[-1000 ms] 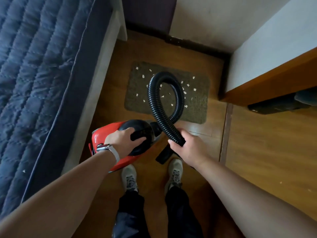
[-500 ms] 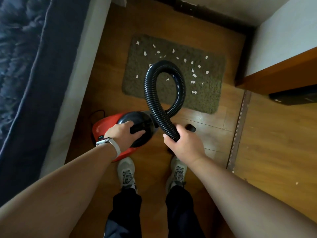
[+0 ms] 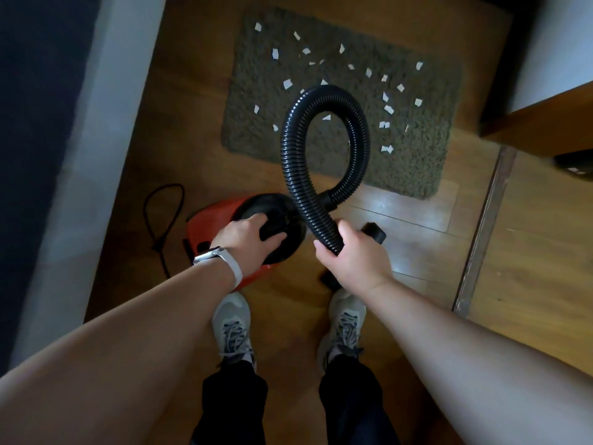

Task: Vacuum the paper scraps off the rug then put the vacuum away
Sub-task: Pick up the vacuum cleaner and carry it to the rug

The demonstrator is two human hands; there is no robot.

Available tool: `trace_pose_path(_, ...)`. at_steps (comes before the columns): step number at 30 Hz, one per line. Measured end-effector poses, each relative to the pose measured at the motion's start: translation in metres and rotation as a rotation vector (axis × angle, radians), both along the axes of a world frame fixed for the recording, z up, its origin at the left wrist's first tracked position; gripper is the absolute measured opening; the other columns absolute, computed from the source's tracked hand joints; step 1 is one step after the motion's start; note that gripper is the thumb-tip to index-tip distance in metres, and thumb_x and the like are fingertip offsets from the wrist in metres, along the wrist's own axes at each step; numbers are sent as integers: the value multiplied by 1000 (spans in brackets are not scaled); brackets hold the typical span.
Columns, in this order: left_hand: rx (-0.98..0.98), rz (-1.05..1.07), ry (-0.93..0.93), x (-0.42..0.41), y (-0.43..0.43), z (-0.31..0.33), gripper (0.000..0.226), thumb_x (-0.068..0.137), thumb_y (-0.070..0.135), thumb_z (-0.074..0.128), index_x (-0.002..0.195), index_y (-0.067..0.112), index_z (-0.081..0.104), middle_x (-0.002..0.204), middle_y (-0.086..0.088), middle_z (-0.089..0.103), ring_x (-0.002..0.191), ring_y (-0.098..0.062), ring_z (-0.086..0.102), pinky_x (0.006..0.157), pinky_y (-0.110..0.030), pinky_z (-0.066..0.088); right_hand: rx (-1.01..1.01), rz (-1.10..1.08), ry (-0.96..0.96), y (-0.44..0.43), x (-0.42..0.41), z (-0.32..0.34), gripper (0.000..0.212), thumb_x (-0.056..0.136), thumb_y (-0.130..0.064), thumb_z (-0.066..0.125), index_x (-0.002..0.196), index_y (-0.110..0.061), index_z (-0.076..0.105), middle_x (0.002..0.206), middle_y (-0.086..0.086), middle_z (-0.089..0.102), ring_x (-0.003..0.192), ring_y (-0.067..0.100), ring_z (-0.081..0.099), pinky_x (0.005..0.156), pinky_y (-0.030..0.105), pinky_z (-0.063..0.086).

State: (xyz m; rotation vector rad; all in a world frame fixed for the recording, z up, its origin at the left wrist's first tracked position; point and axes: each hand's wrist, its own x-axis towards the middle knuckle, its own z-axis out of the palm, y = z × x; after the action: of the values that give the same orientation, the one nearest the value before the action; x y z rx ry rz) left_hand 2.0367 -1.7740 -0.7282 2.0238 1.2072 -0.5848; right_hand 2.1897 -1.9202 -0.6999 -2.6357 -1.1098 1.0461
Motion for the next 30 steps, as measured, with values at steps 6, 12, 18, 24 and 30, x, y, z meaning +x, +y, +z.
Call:
trace_pose_path(6,-45,27,-79,7,-6,-34,31,92,54,53,103,25,55,82,1,64,74,-20,61,57,-32,49,-6,-30,-14,-3,9,-40,34,90,-58,51,100,-25,49,74,-3,61,70,28,61,60,38,52)
trace_pose_path(12,-60,-40,-91,0,-10,-65,28,94,47,54,110,25,57,86,5,61,77,-19,58,59,-30,43,-12,-25,-1,-8,15,-61,31,89,-58,53,94,-28,46,72,-7,56,70,26,60,62,40,54)
trace_pose_path(18,-106,-27,-135,-10,-18,-71,34,95,38,55,124,20,56,109,-2,66,97,-24,62,80,-40,54,-34,15,28,-13,1,-60,33,89,-57,55,93,-27,43,73,-9,54,70,24,59,60,36,51)
trace_pose_path(24,-139,56,-182,-23,-16,-51,41,95,30,56,135,23,52,129,-2,59,117,-23,57,95,-41,50,-50,33,5,-7,-28,-41,32,90,-57,54,90,-28,38,69,-11,48,64,18,53,51,30,35)
trace_pose_path(30,-70,185,-189,-58,-21,-20,38,93,28,59,131,20,56,129,-1,59,115,-18,56,94,-34,49,195,176,-180,2,-56,-33,67,82,-41,70,135,-14,40,119,8,53,99,27,59,67,34,52)
